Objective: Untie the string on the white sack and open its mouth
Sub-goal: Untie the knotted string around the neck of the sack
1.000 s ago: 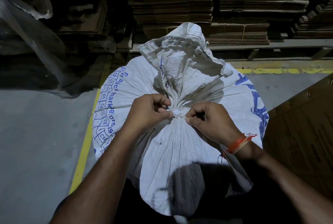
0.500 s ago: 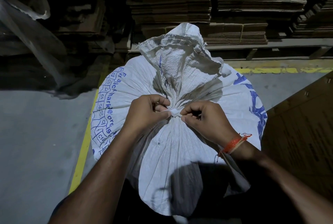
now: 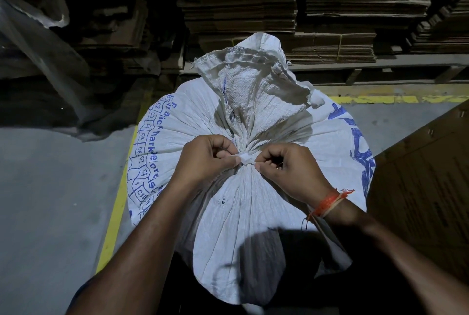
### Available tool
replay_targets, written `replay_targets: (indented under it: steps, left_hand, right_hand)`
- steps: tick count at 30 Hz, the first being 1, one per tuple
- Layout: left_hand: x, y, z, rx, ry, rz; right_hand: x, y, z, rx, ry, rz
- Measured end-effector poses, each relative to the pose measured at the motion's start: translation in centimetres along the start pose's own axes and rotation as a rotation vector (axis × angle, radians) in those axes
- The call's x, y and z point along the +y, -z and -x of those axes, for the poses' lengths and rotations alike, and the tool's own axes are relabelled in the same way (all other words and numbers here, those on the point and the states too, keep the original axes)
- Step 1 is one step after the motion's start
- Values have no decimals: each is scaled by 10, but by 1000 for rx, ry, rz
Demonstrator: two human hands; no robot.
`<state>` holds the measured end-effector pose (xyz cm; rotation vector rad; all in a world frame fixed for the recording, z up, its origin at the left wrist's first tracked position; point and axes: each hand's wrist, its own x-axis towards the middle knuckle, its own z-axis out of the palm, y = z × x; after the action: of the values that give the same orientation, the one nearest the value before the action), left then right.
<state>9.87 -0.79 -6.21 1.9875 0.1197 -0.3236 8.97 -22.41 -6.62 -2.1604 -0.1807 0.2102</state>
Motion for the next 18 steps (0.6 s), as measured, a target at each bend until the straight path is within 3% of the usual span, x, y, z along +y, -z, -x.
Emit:
replay_targets:
  steps: [18]
  left_hand:
    - [-6,-5,-3,-24,79,77]
  right_hand:
    - [2,-8,0,33,-28,77]
